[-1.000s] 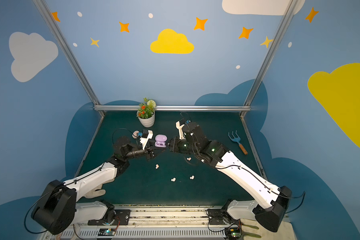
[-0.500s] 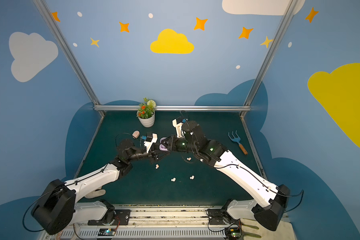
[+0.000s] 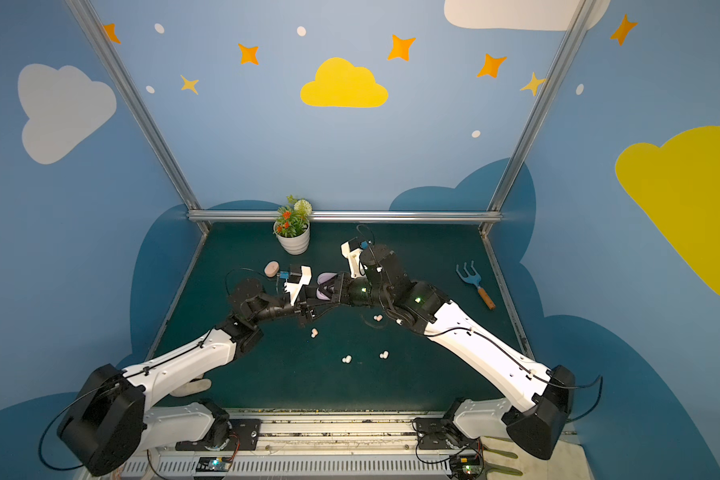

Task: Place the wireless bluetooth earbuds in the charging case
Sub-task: 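Lower the earbud into the empty case slot and open the right gripper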

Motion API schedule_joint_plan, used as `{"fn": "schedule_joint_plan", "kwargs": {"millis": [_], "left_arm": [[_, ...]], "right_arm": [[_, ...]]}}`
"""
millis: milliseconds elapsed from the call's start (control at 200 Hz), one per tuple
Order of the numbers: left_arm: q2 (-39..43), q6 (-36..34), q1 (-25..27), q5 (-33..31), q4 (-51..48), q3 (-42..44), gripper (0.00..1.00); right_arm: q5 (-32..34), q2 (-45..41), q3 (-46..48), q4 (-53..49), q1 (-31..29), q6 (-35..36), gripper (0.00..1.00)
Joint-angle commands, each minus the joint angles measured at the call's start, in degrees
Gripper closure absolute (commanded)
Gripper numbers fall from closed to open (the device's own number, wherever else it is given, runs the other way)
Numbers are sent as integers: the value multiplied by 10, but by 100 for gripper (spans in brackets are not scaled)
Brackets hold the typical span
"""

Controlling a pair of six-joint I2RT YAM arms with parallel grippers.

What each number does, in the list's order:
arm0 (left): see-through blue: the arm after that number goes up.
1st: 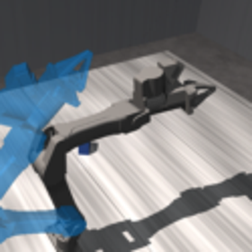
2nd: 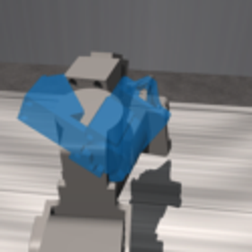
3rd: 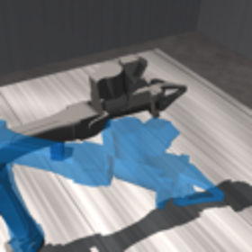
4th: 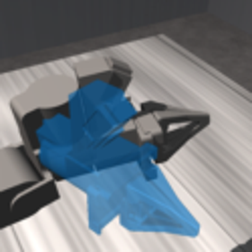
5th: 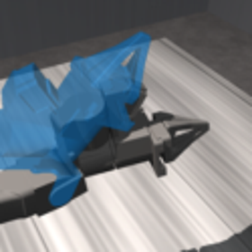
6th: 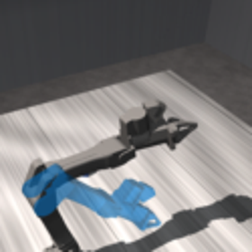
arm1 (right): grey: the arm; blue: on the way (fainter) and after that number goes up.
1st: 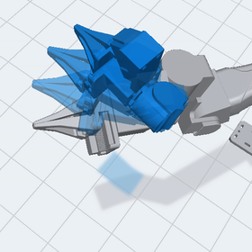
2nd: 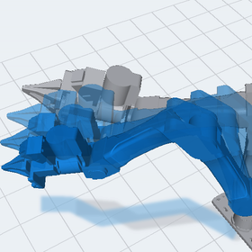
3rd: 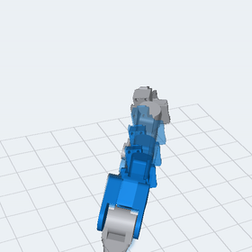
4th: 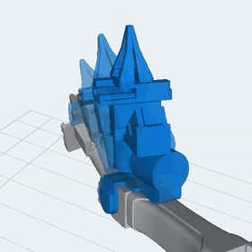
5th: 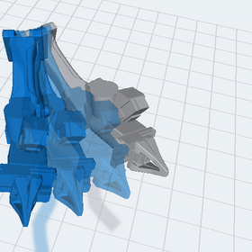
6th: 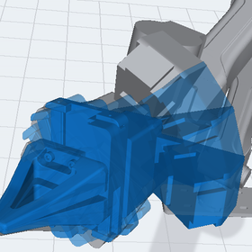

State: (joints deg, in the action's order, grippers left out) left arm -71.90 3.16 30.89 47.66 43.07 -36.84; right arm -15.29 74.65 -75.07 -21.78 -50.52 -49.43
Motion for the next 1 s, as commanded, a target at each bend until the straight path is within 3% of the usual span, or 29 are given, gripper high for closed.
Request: {"fn": "schedule_joint_plan", "kwargs": {"millis": [0,991], "left_arm": [[11,-10,0,-4,18,1,72],[26,-19,-2,-21,11,3,71]], "right_arm": [[-8,5,8,10,-5,-7,85],[32,-6,1,-63,-2,9,62]]}}
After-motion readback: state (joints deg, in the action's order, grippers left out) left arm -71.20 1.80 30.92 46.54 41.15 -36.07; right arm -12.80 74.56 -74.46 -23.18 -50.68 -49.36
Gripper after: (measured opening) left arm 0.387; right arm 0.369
